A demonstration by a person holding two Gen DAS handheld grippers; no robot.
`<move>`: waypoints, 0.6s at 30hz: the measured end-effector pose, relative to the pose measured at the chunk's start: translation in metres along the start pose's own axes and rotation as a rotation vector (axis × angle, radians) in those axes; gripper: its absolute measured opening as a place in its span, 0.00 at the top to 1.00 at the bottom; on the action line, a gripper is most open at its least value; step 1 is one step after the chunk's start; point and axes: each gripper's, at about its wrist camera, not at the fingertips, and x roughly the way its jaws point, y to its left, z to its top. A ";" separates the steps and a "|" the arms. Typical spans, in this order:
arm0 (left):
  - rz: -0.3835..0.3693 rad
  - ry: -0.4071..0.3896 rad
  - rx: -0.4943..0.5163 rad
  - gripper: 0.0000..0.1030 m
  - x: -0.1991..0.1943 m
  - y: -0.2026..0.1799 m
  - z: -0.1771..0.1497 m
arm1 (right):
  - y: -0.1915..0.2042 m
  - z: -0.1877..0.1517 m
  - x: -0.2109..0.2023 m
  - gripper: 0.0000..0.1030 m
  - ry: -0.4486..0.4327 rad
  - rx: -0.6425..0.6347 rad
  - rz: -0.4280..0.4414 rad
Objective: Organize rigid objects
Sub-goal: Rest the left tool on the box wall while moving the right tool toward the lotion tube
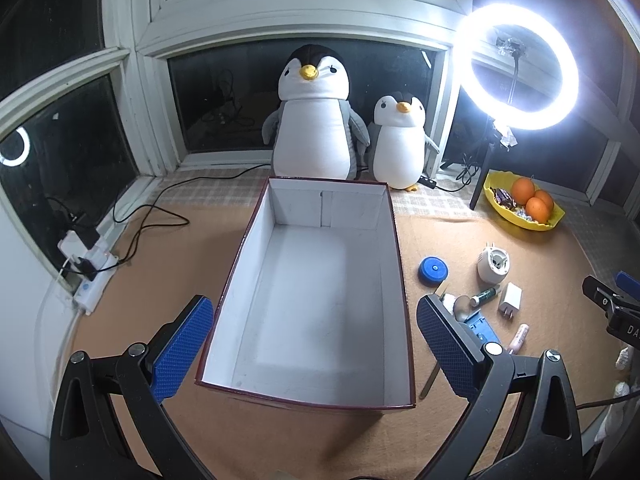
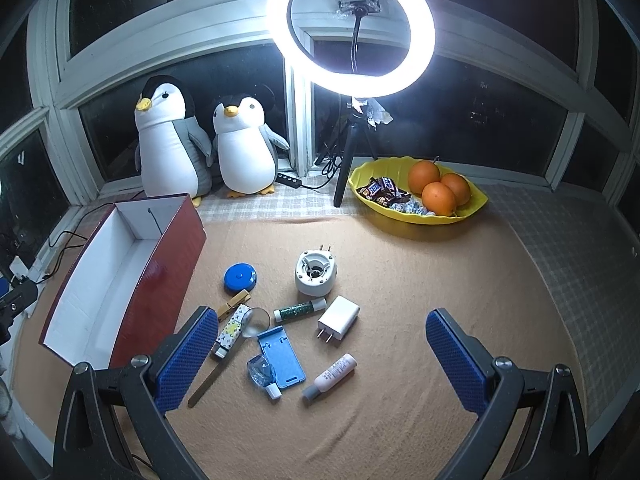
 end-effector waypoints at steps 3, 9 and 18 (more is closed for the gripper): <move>0.005 0.012 0.002 0.02 0.005 0.003 -0.001 | -0.003 -0.001 0.002 0.01 0.008 0.008 -0.004; 0.016 0.049 -0.015 0.03 0.016 0.015 -0.004 | -0.010 -0.004 0.003 0.01 0.021 0.032 -0.015; 0.049 0.109 -0.046 0.08 0.033 0.037 -0.010 | -0.018 -0.011 0.006 0.01 0.035 0.064 -0.011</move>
